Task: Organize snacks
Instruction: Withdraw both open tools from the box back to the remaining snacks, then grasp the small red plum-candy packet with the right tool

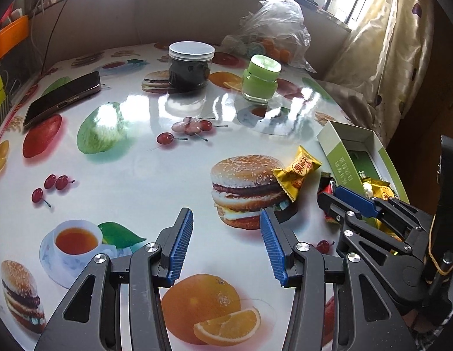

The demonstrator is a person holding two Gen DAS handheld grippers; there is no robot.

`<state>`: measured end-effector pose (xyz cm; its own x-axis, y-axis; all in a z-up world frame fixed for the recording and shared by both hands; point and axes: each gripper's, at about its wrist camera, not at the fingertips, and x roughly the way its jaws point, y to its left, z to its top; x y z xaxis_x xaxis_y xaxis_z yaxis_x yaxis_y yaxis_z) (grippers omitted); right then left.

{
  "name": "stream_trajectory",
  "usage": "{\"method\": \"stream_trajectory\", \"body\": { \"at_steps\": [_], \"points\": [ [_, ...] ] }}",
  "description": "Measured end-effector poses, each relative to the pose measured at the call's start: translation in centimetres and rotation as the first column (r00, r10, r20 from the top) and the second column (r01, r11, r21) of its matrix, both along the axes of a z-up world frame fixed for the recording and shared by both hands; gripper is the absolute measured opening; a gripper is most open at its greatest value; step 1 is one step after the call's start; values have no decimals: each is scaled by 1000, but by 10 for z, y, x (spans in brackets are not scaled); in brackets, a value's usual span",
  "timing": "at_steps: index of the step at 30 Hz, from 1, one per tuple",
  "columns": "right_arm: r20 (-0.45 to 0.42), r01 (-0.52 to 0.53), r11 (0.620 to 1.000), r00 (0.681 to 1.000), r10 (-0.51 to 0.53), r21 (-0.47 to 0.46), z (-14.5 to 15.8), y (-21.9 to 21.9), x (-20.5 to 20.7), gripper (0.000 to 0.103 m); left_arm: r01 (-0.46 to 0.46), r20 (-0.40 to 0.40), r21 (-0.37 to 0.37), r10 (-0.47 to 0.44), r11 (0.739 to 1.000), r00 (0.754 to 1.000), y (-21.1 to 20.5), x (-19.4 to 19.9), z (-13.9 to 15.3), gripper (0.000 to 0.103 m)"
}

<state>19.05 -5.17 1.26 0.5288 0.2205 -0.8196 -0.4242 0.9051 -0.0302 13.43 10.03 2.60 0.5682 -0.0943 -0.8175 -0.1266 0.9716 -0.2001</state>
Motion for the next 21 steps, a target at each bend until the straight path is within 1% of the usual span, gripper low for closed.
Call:
{"method": "stream_trajectory", "body": {
  "at_steps": [3,6,8,11,19,21],
  "points": [
    [9,5,1000,1000,-5,-5,-1,0,1,14,-2,-5,-2,2,1000,1000,1,1,-1,49],
    [-12,3,999,1000,-2,46,1,-4,1,10,0,-9,-2,0,1000,1000,1,3,-3,49],
    [-10,1,998,1000,0,67,3,-5,-1,7,5,-8,-4,-5,1000,1000,0,5,-2,49],
    [-36,2,994,999,2,110,6,-10,-3,3,20,-1,-14,-20,1000,1000,-3,10,-1,49],
    [-56,-7,984,998,17,178,12,-19,-15,2,82,0,-44,-82,996,997,-14,31,-3,49],
    [-38,-18,982,999,25,186,15,-20,-16,2,99,1,-39,-99,994,995,-18,38,-3,49]
  ]
}}
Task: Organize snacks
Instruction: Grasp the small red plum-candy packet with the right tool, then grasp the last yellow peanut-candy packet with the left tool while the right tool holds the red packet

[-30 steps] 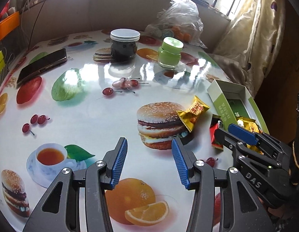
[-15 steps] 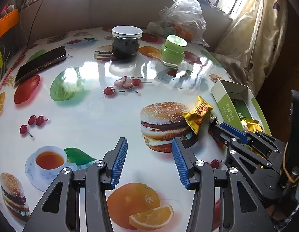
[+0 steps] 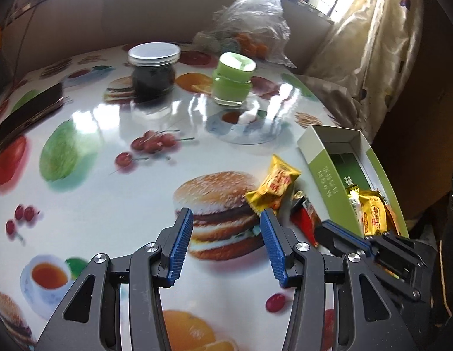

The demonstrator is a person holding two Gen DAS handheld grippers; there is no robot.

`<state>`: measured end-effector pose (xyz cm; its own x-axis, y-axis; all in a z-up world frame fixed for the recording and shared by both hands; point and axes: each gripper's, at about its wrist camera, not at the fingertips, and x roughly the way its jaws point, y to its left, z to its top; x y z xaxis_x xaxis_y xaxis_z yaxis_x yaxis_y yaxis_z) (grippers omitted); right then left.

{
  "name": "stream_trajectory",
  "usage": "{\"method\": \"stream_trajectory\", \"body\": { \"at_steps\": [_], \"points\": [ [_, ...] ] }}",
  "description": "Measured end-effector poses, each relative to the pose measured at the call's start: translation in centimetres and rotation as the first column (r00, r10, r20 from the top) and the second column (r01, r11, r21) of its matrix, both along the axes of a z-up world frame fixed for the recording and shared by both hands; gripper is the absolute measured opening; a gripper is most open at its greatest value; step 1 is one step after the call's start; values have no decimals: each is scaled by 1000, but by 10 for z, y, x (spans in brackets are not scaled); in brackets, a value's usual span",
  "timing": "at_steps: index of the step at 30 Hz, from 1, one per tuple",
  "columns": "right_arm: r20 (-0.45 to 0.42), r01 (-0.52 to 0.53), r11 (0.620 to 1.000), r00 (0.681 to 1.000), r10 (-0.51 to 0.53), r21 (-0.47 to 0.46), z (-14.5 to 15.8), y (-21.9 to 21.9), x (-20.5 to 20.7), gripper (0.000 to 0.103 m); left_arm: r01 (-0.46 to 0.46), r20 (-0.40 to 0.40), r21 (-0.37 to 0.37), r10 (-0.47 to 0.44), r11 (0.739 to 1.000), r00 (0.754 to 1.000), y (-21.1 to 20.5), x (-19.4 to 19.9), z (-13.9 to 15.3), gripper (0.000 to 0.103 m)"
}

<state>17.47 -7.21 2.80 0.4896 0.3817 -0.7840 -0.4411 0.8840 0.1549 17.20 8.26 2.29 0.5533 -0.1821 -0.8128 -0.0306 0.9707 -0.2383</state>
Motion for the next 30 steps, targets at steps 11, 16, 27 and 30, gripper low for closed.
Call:
{"method": "stream_trajectory", "body": {
  "at_steps": [11,16,27,30],
  "points": [
    [12,-58,988,998,60,-142,-10,16,15,24,12,8,5,-13,1000,1000,-2,12,4,49],
    [3,-73,979,997,75,-192,-19,23,23,25,6,2,5,-6,1000,1000,2,12,2,49],
    [-10,-76,992,997,75,-99,-11,14,13,10,14,-3,-12,-15,1000,1000,0,15,0,49],
    [-28,-53,998,998,52,-38,-6,3,8,9,18,-7,-13,-18,1000,1000,-3,17,-1,49]
  ]
}}
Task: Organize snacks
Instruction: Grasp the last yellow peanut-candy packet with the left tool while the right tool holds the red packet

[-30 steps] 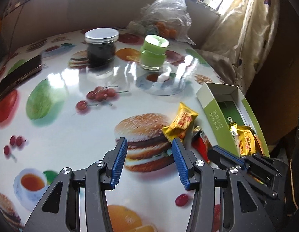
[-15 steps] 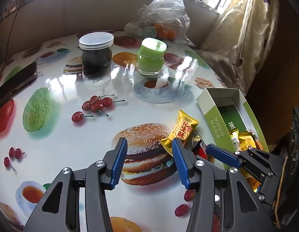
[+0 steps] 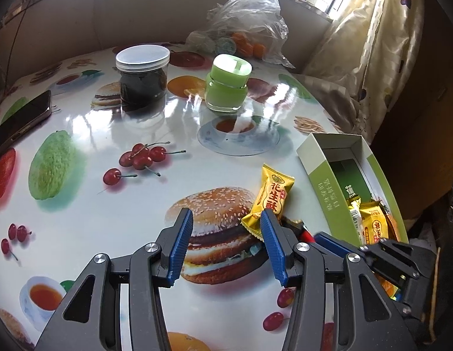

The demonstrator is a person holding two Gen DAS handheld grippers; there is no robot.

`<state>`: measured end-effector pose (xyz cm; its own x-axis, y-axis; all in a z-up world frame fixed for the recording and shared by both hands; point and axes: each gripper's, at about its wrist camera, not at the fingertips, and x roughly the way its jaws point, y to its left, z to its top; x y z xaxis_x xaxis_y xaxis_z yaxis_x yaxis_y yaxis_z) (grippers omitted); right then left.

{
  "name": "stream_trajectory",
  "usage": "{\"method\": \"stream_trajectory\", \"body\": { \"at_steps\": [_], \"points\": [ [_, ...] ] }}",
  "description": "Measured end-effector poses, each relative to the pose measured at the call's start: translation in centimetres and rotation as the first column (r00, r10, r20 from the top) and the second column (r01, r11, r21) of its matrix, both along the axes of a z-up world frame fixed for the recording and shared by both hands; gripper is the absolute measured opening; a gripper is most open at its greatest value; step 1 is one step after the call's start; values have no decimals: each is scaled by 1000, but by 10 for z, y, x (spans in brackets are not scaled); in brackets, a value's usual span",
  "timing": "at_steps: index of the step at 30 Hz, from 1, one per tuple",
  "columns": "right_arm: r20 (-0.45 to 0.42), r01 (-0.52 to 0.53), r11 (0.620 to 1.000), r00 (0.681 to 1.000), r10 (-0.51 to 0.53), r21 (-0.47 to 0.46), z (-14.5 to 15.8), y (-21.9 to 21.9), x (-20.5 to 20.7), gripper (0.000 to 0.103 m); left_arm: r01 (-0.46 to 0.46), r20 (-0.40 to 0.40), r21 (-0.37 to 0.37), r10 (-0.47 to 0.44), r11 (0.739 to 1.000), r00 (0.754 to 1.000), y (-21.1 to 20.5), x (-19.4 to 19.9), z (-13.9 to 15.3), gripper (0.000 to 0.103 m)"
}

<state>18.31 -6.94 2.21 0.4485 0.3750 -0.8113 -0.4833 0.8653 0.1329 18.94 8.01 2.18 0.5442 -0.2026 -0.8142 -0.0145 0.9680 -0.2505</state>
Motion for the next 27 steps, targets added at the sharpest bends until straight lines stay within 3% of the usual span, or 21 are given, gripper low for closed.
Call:
{"method": "stream_trajectory", "body": {
  "at_steps": [6,11,14,27],
  "points": [
    [-27,51,996,998,-49,72,7,-19,-12,9,56,2,-6,-56,998,998,-15,8,0,49],
    [-32,76,993,997,-74,92,10,-33,-24,8,98,-8,36,-98,995,995,-31,15,-4,49],
    [-41,87,991,996,-84,100,10,-40,-29,8,124,-19,17,-124,992,992,-37,23,-7,49],
    [-36,91,988,996,-87,126,15,-49,-40,8,128,-37,50,-126,991,991,-49,33,-16,49]
  ]
}}
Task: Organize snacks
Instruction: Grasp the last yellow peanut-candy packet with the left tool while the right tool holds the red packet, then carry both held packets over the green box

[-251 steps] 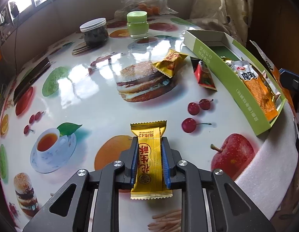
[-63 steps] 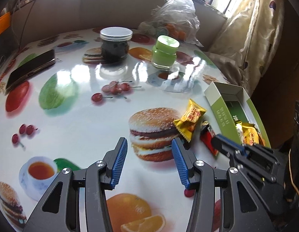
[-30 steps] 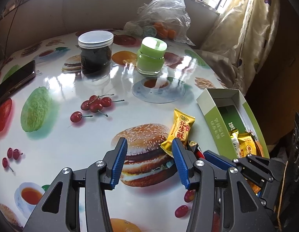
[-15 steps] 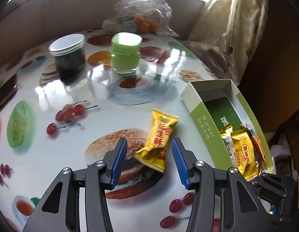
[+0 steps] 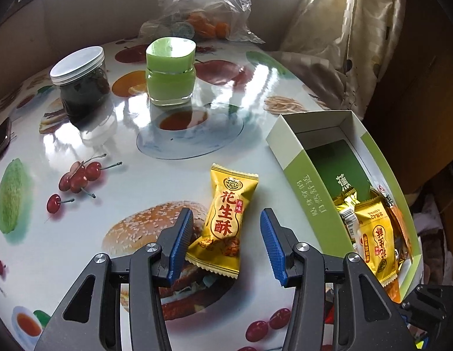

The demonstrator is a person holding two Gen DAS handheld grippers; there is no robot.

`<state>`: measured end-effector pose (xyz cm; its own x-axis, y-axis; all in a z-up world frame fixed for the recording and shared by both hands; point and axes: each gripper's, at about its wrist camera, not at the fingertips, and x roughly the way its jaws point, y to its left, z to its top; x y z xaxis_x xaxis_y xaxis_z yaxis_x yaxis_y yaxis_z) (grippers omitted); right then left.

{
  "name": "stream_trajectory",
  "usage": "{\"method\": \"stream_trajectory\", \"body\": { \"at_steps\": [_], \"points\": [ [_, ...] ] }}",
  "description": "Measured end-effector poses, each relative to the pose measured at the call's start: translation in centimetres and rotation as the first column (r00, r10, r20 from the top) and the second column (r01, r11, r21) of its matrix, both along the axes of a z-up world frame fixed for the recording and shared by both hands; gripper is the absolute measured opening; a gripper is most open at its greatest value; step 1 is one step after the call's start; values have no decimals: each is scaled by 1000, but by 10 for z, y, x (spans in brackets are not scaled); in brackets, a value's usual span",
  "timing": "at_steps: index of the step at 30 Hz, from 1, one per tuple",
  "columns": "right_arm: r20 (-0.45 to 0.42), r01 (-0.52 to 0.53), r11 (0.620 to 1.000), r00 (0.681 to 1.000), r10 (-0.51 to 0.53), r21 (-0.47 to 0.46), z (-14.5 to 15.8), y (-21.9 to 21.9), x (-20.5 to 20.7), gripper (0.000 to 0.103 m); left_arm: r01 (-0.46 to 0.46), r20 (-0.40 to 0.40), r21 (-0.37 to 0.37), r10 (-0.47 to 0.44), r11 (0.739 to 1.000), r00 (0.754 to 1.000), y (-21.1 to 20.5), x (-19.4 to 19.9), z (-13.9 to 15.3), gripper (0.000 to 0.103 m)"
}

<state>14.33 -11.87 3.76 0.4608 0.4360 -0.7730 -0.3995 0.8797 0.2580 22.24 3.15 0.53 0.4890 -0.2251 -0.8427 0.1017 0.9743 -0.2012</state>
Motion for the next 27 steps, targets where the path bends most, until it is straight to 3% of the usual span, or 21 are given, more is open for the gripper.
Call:
{"method": "stream_trajectory", "body": {
  "at_steps": [2,7,27],
  "points": [
    [0,-1,1000,1000,1,0,0,0,0,8,-1,5,5,1,1000,1000,0,-1,0,48],
    [2,3,1000,1000,-3,2,1,-1,-1,8,-4,7,24,4,1000,1000,0,-1,0,27],
    [39,21,1000,999,-22,17,14,-7,-13,8,-27,75,31,25,999,997,7,-23,27,22]
  ]
}}
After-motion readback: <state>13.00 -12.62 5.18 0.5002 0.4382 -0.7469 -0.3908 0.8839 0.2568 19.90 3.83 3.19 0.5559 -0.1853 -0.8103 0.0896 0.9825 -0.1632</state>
